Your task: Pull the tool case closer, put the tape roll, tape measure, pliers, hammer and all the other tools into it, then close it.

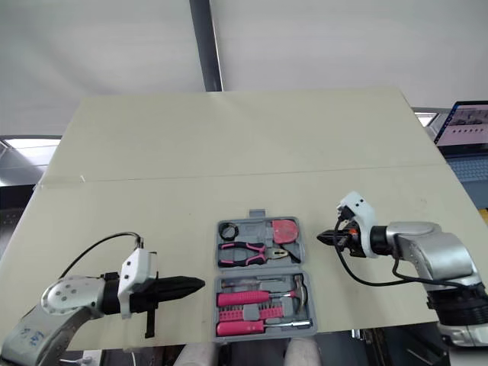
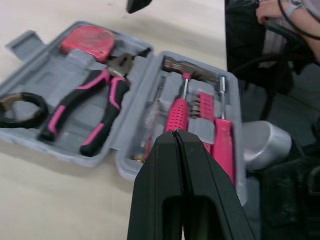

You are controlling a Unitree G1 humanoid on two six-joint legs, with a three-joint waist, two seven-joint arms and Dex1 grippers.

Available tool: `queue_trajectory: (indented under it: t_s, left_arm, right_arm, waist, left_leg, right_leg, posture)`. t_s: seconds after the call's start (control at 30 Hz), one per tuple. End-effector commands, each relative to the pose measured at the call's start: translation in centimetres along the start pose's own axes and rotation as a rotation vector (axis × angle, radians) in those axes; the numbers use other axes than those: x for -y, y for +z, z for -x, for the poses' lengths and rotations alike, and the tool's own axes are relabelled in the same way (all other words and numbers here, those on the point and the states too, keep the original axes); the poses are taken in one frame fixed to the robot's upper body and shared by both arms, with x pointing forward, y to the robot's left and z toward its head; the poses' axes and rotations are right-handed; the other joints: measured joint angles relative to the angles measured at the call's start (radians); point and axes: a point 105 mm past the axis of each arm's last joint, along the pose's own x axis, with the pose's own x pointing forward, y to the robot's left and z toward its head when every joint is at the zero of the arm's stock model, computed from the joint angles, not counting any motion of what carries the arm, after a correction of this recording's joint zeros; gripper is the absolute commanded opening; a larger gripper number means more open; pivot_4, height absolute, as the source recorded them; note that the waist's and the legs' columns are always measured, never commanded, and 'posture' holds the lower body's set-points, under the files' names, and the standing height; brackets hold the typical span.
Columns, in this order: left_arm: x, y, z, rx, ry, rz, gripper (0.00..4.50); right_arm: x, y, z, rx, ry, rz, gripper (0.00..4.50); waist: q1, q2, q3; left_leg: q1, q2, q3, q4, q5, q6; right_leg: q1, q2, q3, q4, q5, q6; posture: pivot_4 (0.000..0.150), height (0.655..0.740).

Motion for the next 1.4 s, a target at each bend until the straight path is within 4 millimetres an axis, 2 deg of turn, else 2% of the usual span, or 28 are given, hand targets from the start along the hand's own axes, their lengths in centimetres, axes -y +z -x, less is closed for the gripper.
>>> queue_trajectory:
  t_s: [0.03,0.2,0.43,0.73,1.03,1.23,1.4]
  left_arm:
    - [1.3,-0.9,-1.7,-0.024,-0.073,-0.062,0.00]
    - [1.5,-2.2,-4.3,-0.009,-0.094,-0.104,0.00]
    - [1.5,-4.3,-5.3,-0.056,-0.102,-0.111,0.00]
    - [2.2,-4.8,-5.3,-0.068,-0.103,-0.099,0.00]
    - [2.2,-5.1,-5.1,-0.103,-0.097,-0.083,0.00]
    - [2.2,-5.1,-5.0,-0.124,-0.087,-0.076,0.00]
    - [2.2,-5.2,-5.1,-0.135,-0.084,-0.065,0.00]
  right_arm:
    - [-0.9,1.5,0.0,0.072,0.100,-0.060,1.93]
    - [-0.7,2.1,-0.7,0.104,0.140,-0.153,4.46]
    - [0.4,3.0,-1.6,0.147,0.147,-0.252,4.46]
    - [2.1,2.6,-2.8,0.122,0.146,-0.321,4.46]
    - [1.4,3.3,-5.0,0.132,0.231,-0.334,4.46]
    - [0.0,4.1,-6.8,0.159,0.322,-0.348,4.46]
    - [-0.7,5.1,-7.1,0.212,0.364,-0.338,4.46]
  waist:
    - [-0.001,0.000,0.000]
    - [-0.001,0.001,0.000]
    - [-0.004,0.001,0.000]
    - [-0.005,0.002,0.000]
    - [-0.024,0.002,0.000]
    - [-0.030,0.003,0.000]
    - [-0.031,0.003,0.000]
  left_leg:
    - [0.000,0.000,0.000,0.000,0.000,0.000]
    - [0.000,0.000,0.000,0.000,0.000,0.000]
    - [0.000,0.000,0.000,0.000,0.000,0.000]
    - [0.000,0.000,0.000,0.000,0.000,0.000]
    - [0.000,0.000,0.000,0.000,0.000,0.000]
    - [0.000,0.000,0.000,-0.001,0.000,0.000]
    - [0.000,0.000,0.000,-0.002,0.000,0.000]
  right_leg:
    - [0.000,0.000,0.000,0.000,0.000,0.000]
    - [0.000,0.000,0.000,0.000,0.000,0.000]
    - [0.000,0.000,0.000,0.001,0.000,0.000]
    - [-0.001,0.000,0.000,0.001,0.000,0.000]
    - [-0.001,0.000,0.000,0.002,0.000,0.000]
    - [-0.002,0.000,0.000,0.002,0.000,0.000]
    - [-0.002,0.000,-0.001,0.002,0.000,0.000]
  posture:
    - [0.150,0.7400]
    - [0.150,0.7400]
    - [0.150,0.7400]
    - [0.150,0.7400]
    - [0.150,0.7400]
    - [0.150,0.7400]
    - [0.150,0.7400]
